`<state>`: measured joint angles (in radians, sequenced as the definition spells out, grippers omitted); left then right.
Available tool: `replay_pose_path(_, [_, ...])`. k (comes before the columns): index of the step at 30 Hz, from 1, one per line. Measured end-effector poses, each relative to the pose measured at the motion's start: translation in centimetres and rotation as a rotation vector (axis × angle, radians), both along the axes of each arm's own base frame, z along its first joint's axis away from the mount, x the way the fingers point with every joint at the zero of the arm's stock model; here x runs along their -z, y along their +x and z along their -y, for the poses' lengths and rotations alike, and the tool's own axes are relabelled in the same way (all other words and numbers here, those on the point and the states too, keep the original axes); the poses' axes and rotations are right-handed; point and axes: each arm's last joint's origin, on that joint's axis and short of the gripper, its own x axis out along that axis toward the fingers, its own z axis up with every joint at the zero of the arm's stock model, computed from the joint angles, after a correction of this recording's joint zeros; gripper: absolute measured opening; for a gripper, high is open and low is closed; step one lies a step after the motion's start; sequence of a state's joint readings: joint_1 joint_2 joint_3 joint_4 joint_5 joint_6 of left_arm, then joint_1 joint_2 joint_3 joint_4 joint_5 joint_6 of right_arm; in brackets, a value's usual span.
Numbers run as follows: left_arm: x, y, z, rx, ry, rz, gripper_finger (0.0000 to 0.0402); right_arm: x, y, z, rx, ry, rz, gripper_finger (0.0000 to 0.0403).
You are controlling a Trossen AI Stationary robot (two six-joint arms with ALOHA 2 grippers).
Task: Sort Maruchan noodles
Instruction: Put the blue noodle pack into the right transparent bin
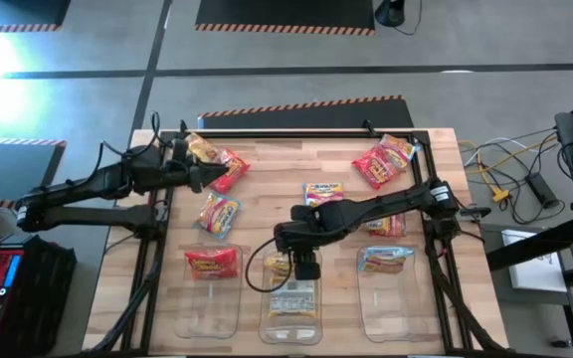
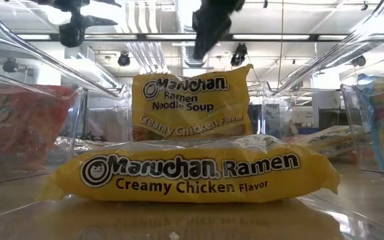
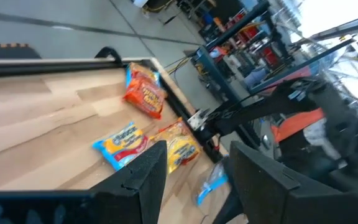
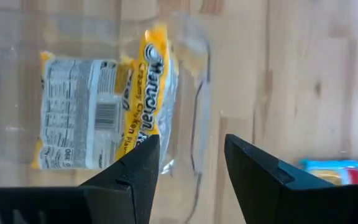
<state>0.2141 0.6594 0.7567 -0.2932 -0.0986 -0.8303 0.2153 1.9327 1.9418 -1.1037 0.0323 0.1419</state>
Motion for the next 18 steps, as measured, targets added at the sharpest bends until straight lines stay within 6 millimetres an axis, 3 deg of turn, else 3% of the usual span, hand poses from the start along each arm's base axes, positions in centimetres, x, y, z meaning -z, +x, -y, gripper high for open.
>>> replay_pose_path(7, [2.2,-0.7,0.1,-0.021,-0.106,-0.212,0.0158,-1.9,0.4,1.4,0.011,-0.005,0.059,0.0168])
replay_pose_path(18, [5.7,-3.3,0.5,-0.145,-0.254,-0.639,0.0158,1.0,1.3,5.6,0.08,-0.003,0.036,0.0166])
